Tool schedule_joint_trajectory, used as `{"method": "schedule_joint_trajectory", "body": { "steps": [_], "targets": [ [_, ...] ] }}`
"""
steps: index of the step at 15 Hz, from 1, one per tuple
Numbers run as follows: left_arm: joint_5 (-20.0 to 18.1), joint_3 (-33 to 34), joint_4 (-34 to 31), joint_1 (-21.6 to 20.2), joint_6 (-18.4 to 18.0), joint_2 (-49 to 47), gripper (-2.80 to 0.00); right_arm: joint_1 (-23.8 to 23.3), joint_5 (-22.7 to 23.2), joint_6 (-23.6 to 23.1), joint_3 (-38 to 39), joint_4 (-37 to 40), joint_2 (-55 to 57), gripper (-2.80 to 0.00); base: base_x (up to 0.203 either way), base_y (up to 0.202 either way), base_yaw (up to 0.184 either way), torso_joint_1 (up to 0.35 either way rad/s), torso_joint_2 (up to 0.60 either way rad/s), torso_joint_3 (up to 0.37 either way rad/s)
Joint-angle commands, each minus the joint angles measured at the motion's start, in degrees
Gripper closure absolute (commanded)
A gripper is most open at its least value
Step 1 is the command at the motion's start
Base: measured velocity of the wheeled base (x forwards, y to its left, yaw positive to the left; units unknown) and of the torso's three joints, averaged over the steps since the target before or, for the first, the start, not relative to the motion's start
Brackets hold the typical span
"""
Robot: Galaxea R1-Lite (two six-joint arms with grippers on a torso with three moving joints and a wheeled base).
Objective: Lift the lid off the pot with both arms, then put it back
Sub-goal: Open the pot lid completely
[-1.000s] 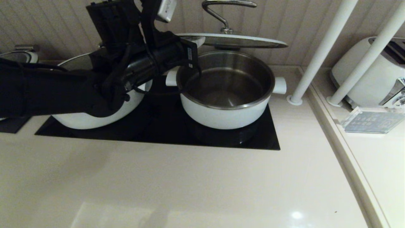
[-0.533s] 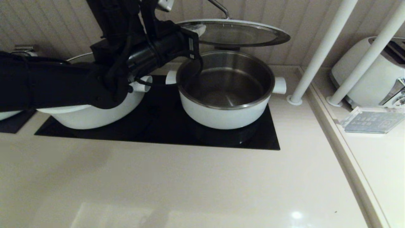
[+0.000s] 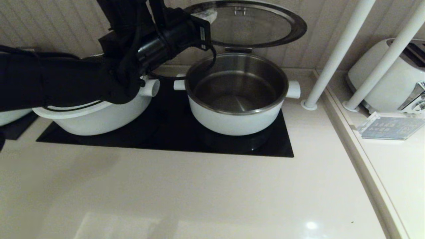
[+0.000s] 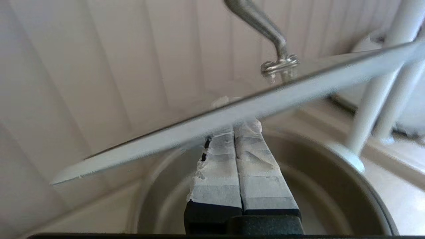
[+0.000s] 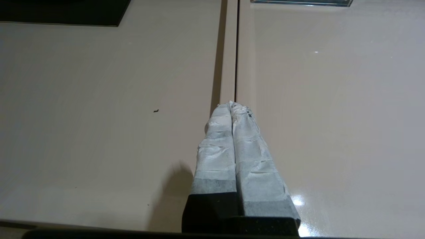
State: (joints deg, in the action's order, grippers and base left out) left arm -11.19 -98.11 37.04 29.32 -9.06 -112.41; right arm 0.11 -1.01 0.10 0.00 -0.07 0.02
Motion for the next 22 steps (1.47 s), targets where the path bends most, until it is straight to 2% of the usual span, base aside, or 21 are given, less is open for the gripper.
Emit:
{"method": "schedule_joint_trajectory", "body": {
  "steps": [1,10,22],
  "targets": [
    [-0.05,-3.62,0.18,0.04,-0.41,-1.92,0.00,0.03,0.01,-0.01,0.00,-0.01,-0.02,0.00,0.000,0.000,0.000,0.000,0.00,0.000],
    [-0.06,-12.56,0.17,-0.05,-1.91,-5.50,0.00,0.07,0.02,-0.01,0.00,-0.01,-0.02,0.00,0.000,0.000,0.000,0.000,0.00,0.000],
    [-0.06,-12.72,-0.12,-0.05,-2.37,-4.57,0.00,-0.02,-0.04,-0.01,0.00,-0.01,-0.02,0.00,0.000,0.000,0.000,0.000,0.00,0.000]
  ]
}}
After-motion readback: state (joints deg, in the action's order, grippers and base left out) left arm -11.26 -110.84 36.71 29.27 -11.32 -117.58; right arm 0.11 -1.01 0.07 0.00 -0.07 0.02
